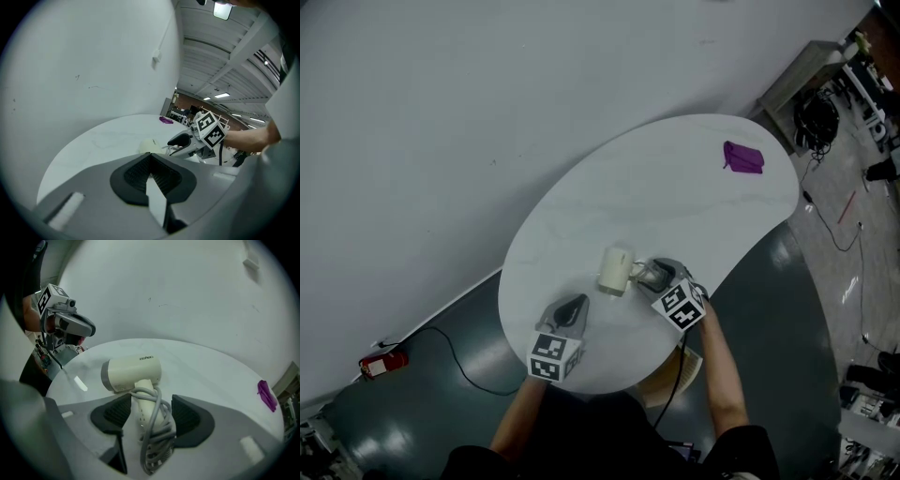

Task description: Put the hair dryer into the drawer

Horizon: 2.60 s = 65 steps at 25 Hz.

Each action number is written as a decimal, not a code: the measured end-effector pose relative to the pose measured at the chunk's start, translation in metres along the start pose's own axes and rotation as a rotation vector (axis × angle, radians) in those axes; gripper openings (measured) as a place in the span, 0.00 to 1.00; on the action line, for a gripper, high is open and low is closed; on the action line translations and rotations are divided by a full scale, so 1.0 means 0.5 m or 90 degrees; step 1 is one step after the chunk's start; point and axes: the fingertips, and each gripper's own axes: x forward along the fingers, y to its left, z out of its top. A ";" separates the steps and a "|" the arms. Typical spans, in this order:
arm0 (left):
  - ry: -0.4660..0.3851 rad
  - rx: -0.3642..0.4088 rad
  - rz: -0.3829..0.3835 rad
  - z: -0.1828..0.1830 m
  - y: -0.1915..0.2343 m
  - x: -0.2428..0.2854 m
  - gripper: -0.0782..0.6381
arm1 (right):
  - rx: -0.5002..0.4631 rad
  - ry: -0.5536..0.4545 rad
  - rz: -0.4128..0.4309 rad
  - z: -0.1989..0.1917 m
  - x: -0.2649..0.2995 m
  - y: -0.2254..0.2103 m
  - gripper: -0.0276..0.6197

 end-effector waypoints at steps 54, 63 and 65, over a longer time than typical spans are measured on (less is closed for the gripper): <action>0.028 -0.019 0.015 -0.038 -0.008 -0.010 0.12 | -0.048 0.085 0.095 -0.034 0.077 -0.016 0.45; 0.040 -0.015 0.016 -0.051 -0.018 -0.007 0.12 | -0.001 0.065 0.068 -0.028 0.075 -0.023 0.43; 0.037 -0.013 0.015 -0.046 -0.022 -0.009 0.12 | 0.012 0.065 0.058 -0.028 0.075 -0.024 0.42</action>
